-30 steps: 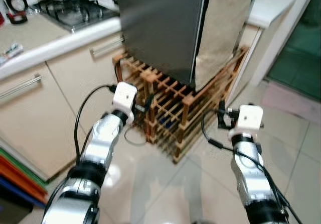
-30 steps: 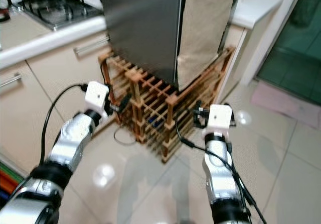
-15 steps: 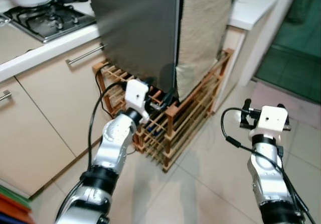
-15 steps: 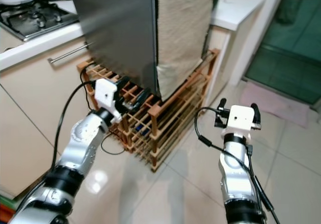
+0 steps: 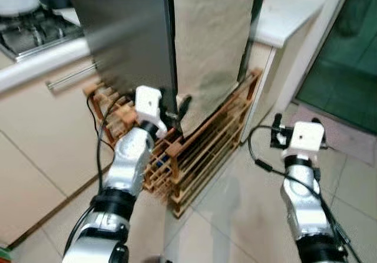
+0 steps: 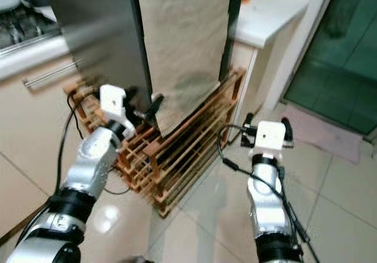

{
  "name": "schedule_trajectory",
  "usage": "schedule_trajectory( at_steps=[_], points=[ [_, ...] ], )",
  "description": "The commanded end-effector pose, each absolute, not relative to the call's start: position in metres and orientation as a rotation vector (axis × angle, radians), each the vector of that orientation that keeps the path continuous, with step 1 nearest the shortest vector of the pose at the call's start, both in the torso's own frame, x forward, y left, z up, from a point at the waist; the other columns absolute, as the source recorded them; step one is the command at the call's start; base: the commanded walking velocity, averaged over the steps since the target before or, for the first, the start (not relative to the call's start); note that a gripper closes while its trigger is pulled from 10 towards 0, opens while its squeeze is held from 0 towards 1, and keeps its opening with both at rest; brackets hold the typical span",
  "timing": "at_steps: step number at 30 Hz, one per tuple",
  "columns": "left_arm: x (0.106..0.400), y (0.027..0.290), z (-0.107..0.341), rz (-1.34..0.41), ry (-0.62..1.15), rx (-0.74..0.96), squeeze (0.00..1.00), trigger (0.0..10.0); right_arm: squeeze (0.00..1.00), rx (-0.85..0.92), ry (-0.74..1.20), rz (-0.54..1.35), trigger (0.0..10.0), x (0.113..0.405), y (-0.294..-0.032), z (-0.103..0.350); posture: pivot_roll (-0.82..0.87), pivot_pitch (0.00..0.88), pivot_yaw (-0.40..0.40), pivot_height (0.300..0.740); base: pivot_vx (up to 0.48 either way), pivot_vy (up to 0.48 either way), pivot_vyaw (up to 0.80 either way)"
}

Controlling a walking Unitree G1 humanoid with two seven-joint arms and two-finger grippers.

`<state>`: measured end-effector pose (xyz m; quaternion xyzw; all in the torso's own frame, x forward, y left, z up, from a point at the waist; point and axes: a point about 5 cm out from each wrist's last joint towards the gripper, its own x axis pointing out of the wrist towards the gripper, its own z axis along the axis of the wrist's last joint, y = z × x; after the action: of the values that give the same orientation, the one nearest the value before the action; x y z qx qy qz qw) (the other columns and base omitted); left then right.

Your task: Restocking fridge

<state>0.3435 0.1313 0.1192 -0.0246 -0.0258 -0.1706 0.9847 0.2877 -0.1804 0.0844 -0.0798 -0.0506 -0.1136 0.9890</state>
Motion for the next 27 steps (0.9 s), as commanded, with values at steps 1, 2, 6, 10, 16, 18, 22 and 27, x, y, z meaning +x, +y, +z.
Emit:
schedule_trajectory(
  at_steps=[1,2,6,10,16,18,22,27],
  points=[
    [0.349,0.117,0.126,-0.375,-0.058,-0.03,0.0,10.0,0.0,-0.159,-0.103,-0.242,10.0,0.285,-0.187,0.086,-0.09,0.0,0.014,0.74,0.0,0.0,0.0],
    [0.353,0.11,0.129,-0.389,-0.054,-0.015,0.0,10.0,0.0,-0.157,-0.103,-0.233,10.0,0.284,-0.186,0.086,-0.1,0.0,0.013,0.74,0.0,0.0,0.0],
    [0.361,0.098,0.138,-0.407,-0.054,-0.008,0.0,10.0,0.0,-0.161,-0.104,-0.217,10.0,0.282,-0.185,0.087,-0.11,0.0,0.019,0.74,0.0,0.0,0.0],
    [0.368,0.093,0.147,-0.392,-0.064,-0.032,0.0,10.0,0.0,-0.171,-0.094,-0.228,10.0,0.275,-0.191,0.086,-0.14,0.0,0.031,0.74,0.0,0.0,0.0],
    [0.372,0.095,0.151,-0.375,-0.073,-0.028,0.0,10.0,0.0,-0.173,-0.085,-0.242,10.0,0.271,-0.194,0.085,-0.15,0.0,0.036,0.74,0.0,0.0,0.0],
    [0.372,0.097,0.151,-0.374,-0.077,-0.02,0.0,10.0,0.0,-0.175,-0.077,-0.241,10.0,0.269,-0.194,0.084,-0.15,0.0,0.036,0.74,0.0,0.0,0.0],
    [0.366,0.106,0.145,-0.354,-0.064,-0.015,0.0,10.0,0.0,-0.175,-0.059,-0.235,10.0,0.266,-0.193,0.081,-0.14,0.003,0.042,0.74,0.0,0.0,0.0],
    [0.365,0.112,0.142,-0.308,-0.06,-0.01,0.0,10.0,0.0,-0.17,-0.054,-0.234,10.0,0.266,-0.192,0.08,-0.14,0.009,0.042,0.74,0.0,0.0,0.0]
  ],
)
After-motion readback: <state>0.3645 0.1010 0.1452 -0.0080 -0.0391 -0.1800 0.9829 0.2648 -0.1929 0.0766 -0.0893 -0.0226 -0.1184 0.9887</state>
